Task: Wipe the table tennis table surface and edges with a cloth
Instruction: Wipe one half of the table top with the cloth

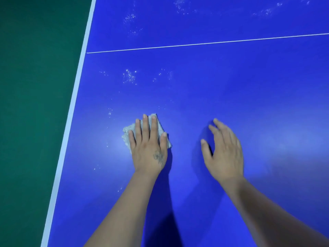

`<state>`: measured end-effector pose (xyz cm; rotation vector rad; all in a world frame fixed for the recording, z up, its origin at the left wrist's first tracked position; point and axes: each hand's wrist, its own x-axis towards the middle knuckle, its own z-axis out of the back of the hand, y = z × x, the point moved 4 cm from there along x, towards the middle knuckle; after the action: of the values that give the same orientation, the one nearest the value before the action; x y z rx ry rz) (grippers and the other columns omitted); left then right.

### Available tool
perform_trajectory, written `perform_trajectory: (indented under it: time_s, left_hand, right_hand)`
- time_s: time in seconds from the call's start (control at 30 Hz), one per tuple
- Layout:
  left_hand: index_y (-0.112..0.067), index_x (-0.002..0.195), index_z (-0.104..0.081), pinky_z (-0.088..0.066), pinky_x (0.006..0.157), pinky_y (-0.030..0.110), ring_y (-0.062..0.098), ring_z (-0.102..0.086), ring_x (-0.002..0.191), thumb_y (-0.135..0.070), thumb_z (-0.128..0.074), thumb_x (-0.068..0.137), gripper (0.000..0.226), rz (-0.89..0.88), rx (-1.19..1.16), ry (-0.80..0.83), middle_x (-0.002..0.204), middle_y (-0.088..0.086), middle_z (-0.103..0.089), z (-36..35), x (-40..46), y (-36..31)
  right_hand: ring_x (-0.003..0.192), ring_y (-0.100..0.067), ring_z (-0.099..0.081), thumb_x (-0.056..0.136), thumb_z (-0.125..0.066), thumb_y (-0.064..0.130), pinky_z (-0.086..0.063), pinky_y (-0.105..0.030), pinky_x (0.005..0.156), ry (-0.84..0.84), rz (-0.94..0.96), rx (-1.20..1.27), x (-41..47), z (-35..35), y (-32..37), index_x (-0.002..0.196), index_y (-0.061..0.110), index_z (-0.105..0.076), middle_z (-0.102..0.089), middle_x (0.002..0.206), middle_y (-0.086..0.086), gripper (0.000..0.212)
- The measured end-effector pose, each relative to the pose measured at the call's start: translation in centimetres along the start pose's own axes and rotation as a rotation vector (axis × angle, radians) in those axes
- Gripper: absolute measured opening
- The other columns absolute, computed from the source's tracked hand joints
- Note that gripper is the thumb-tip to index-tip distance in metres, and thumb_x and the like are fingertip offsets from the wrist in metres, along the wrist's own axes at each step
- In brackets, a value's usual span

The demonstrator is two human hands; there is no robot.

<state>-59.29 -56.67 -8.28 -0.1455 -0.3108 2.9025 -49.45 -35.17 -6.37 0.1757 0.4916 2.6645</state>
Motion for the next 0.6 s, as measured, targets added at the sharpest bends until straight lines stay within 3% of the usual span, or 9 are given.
perform_trajectory:
  time_s: [0.13,0.27,0.37,0.5,0.6]
  left_hand:
    - [-0.025,0.173,-0.005,0.005,0.133,0.056,0.027,0.007,0.167,-0.054,-0.015,0.109,0.071,0.091,-0.039,-0.005,0.181,0.002,-0.001,-0.6,5.2,-2.5]
    - [-0.016,0.173,-0.008,0.003,0.131,0.064,0.035,0.004,0.166,-0.049,-0.01,0.108,0.073,0.128,-0.028,-0.04,0.18,0.009,-0.003,-1.1,7.2,-6.3]
    - [-0.015,0.172,-0.012,-0.006,0.131,0.063,0.034,-0.003,0.167,-0.046,-0.019,0.113,0.068,-0.012,0.03,-0.09,0.18,0.01,-0.01,-1.4,6.3,-8.4]
    - [-0.018,0.172,-0.017,-0.01,0.132,0.059,0.029,-0.004,0.167,-0.045,-0.028,0.115,0.064,-0.223,0.038,-0.064,0.18,0.005,-0.013,-1.5,3.3,-8.6]
    - [-0.022,0.172,-0.017,-0.012,0.132,0.057,0.025,-0.002,0.167,-0.045,-0.028,0.114,0.064,-0.287,0.062,-0.018,0.18,0.001,-0.011,-1.1,1.3,-7.0]
  right_hand:
    - [0.163,-0.023,-0.016,0.11,-0.042,0.043,-0.015,-0.047,0.133,0.008,-0.014,-0.125,5.6,-1.2,-1.1,0.162,0.008,-0.036,-0.024,0.174,-0.003,0.063]
    - [0.163,-0.02,-0.015,0.11,-0.036,0.047,-0.013,-0.046,0.133,-0.027,-0.04,-0.176,6.2,-1.2,-1.1,0.164,0.011,-0.033,-0.023,0.175,-0.001,0.064]
    - [0.163,-0.02,-0.016,0.109,-0.035,0.047,-0.014,-0.047,0.132,-0.045,-0.029,-0.176,6.2,-1.1,-0.9,0.163,0.011,-0.035,-0.025,0.175,-0.001,0.065]
    - [0.164,-0.019,-0.013,0.109,-0.034,0.048,-0.014,-0.046,0.133,-0.024,-0.037,-0.173,6.3,-1.2,-0.6,0.164,0.011,-0.035,-0.023,0.175,0.0,0.066]
    - [0.164,-0.019,-0.009,0.11,-0.032,0.048,-0.012,-0.047,0.133,-0.005,-0.03,-0.182,6.2,-1.4,-0.8,0.166,0.01,-0.031,-0.018,0.176,-0.001,0.067]
